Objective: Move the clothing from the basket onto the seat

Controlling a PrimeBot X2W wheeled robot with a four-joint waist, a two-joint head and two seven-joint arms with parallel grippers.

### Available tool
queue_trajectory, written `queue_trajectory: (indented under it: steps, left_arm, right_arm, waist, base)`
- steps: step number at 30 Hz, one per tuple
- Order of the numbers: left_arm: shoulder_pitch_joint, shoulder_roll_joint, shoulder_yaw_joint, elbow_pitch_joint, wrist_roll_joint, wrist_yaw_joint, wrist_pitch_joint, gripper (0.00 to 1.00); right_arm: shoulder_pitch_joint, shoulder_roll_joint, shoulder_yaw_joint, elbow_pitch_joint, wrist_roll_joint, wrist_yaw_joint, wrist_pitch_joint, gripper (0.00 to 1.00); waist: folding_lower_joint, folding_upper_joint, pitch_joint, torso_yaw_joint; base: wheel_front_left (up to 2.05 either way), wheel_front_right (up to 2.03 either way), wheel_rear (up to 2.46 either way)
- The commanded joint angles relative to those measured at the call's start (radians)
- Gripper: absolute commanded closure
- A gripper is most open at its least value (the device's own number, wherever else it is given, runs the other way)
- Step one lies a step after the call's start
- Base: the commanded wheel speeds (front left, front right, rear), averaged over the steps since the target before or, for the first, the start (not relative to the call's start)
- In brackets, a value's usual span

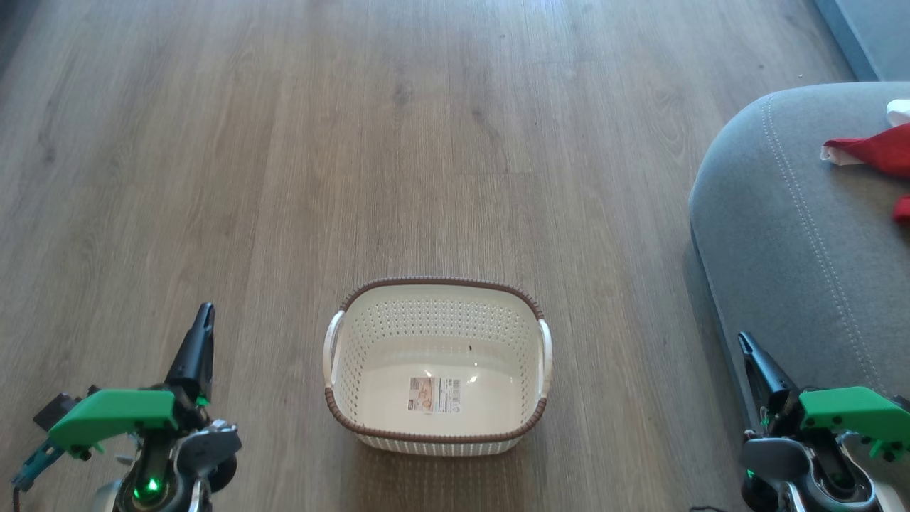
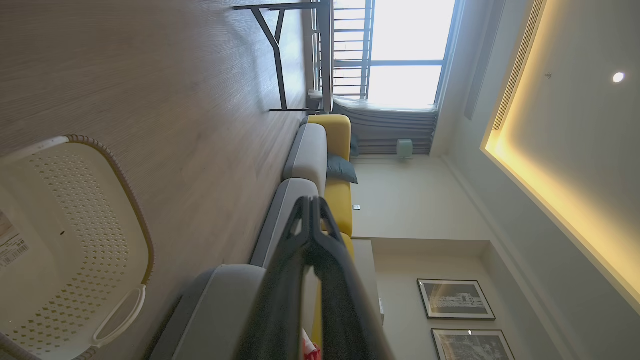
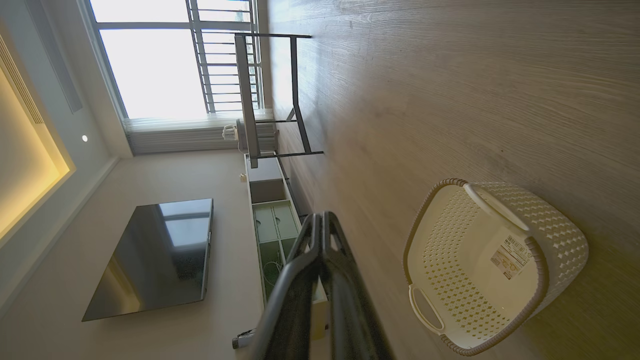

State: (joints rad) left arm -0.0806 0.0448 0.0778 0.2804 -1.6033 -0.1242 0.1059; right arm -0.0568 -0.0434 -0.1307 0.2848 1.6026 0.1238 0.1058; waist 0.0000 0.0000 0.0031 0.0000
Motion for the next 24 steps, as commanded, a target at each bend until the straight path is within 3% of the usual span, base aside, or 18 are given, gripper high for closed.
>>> queue_trajectory:
  steps: [1,24]
  left_arm:
    - [-0.027,0.005,0.036,-0.035,-0.005,-0.007,0.007,1.0]
    - [-0.027,0.005,0.036,-0.035,-0.005,-0.007,0.007,1.0]
  right_arm:
    - [-0.051,-0.007,0.017,-0.04,0.006,0.007,0.007,1.0]
    - [-0.051,-0.007,0.017,-0.04,0.006,0.007,0.007,1.0]
  waist:
    - [0.0,0.0,0.0,0.0]
    - [0.0,0.0,0.0,0.0]
  base:
    - [0.0,0.0,0.0]
    - [0.0,0.0,0.0]
